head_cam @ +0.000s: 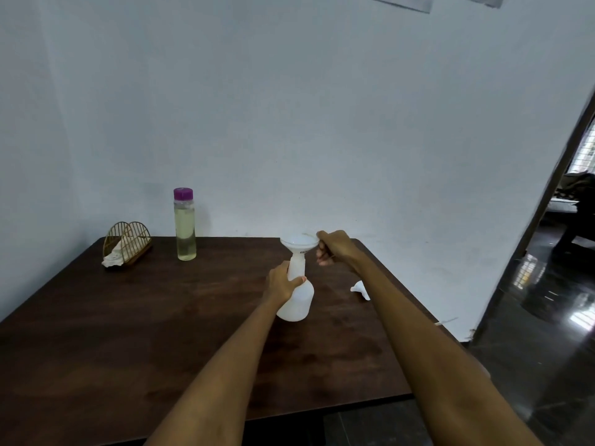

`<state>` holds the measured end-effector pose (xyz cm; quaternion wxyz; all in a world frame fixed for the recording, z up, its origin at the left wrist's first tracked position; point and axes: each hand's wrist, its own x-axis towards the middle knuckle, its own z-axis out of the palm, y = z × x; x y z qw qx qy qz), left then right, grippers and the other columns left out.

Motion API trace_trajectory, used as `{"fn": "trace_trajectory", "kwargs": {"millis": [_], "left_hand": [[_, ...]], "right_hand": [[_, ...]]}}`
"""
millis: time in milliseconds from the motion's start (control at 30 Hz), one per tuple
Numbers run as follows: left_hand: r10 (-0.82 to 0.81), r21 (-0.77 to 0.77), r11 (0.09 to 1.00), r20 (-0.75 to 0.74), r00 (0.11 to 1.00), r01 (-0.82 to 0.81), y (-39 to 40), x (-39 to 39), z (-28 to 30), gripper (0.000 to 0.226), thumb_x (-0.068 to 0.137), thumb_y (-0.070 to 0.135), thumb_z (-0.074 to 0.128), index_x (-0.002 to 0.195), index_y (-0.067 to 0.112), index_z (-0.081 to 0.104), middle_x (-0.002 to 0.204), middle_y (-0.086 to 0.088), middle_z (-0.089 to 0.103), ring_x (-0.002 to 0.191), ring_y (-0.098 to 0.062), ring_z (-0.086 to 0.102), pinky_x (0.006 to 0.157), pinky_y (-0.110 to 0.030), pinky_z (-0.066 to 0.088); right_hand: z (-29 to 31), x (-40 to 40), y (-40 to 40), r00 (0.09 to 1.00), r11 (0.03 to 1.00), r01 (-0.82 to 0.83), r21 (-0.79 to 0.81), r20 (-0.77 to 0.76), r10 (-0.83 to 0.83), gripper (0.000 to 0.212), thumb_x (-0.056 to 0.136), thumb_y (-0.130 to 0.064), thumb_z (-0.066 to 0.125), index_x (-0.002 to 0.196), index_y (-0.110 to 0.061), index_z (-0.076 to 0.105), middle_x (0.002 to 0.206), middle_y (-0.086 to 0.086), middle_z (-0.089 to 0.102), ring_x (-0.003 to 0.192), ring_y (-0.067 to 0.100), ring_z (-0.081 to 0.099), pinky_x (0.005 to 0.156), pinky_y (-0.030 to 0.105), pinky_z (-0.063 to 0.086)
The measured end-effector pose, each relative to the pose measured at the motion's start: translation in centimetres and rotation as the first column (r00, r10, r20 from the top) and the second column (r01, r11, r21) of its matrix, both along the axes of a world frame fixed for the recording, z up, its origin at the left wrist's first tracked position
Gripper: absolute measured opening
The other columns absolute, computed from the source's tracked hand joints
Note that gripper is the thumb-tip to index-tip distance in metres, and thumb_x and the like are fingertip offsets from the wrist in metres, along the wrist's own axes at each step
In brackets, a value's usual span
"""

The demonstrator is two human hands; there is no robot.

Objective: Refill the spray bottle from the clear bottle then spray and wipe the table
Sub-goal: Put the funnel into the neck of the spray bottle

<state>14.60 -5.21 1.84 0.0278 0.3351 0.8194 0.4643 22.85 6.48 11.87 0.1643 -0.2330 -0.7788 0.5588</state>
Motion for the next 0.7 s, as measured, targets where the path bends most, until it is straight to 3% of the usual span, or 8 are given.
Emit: {"fn": "trace_trajectory", "kwargs": {"millis": [133, 433, 700], "left_hand": [[0.048, 0.004, 0.999, 0.015, 0.999, -0.048, -0.9, -0.7, -0.3, 0.04, 0.087, 0.026, 0.066, 0.116, 0.0, 0.056, 0.115, -0.014, 0.063, 0.108, -0.028, 0.058, 0.083, -0.031, 0.045], [0.059, -0.022, 0.998, 0.023, 0.998, -0.059, -1.3, -0.8, -0.2, 0.046, 0.087, 0.027, 0.066, 0.124, 0.003, 0.053, 0.125, -0.012, 0.059, 0.115, -0.025, 0.056, 0.094, -0.034, 0.047], [0.045, 0.002, 0.999, 0.061, 0.997, -0.046, -1.4, -0.9, -0.3, 0.045, 0.087, 0.025, 0.067, 0.123, 0.004, 0.051, 0.125, -0.012, 0.058, 0.116, -0.025, 0.055, 0.095, -0.035, 0.047]], "right_hand": [[-0.9, -0.6, -0.5, 0.999, 0.999, -0.027, -0.024, 0.02, 0.028, 0.035, 0.094, -0.023, 0.045, 0.064, -0.007, 0.052, 0.061, 0.011, 0.061, 0.05, 0.02, 0.06, 0.046, 0.024, 0.054], [-1.0, -1.3, 0.0, 0.998, 0.999, 0.038, 0.028, -0.057, -0.036, 0.036, 0.094, -0.026, 0.056, 0.066, -0.004, 0.058, 0.064, 0.009, 0.06, 0.052, 0.018, 0.06, 0.049, 0.023, 0.056], [-0.1, -1.0, -0.2, 0.995, 0.985, 0.099, -0.138, -0.006, -0.101, 0.017, 0.085, -0.015, 0.06, 0.071, -0.006, 0.058, 0.066, 0.005, 0.058, 0.051, 0.015, 0.058, 0.04, 0.016, 0.048]]}}
